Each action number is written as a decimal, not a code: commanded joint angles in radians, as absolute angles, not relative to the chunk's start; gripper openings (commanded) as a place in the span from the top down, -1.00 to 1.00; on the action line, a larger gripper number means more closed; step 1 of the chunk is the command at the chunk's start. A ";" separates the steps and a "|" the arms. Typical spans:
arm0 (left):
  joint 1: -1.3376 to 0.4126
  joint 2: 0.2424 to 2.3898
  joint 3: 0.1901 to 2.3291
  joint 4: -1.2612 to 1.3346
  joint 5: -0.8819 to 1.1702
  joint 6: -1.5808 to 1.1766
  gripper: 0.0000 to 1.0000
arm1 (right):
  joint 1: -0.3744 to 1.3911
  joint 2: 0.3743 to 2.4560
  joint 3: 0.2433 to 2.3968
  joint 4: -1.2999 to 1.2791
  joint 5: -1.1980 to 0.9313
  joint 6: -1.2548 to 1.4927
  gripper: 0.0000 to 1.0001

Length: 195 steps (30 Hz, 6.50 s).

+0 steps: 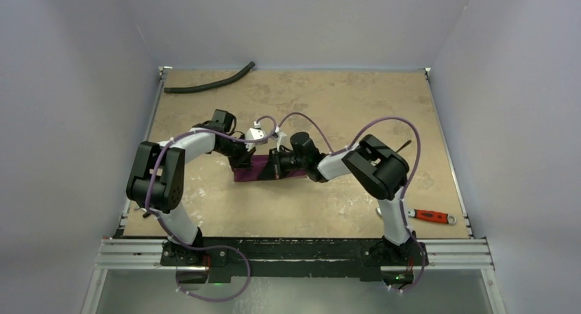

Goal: Fold the napkin into a case and place the utensils inside
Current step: Stuff the top corner of the smaller-rectangle-folded napkin into the folded napkin.

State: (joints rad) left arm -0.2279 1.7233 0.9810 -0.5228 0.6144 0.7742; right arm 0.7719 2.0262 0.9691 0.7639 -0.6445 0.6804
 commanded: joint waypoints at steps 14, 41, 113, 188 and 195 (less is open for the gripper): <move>-0.182 1.664 1.040 -0.623 0.735 0.617 1.00 | 0.803 2.235 1.142 0.978 -0.534 0.877 1.00; -0.100 1.622 0.971 -0.524 0.548 0.644 0.65 | 0.821 2.225 1.195 0.728 -0.476 0.800 1.00; -0.212 1.651 0.973 -0.428 0.347 0.443 0.65 | 0.831 2.331 1.137 0.802 -0.519 0.942 1.00; -0.198 1.721 0.895 -0.557 0.456 0.600 1.00 | 0.756 2.263 1.104 1.126 -0.580 1.008 1.00; -0.198 1.714 0.889 -0.563 0.450 0.619 1.00 | 0.756 2.262 1.160 1.090 -0.568 1.019 1.00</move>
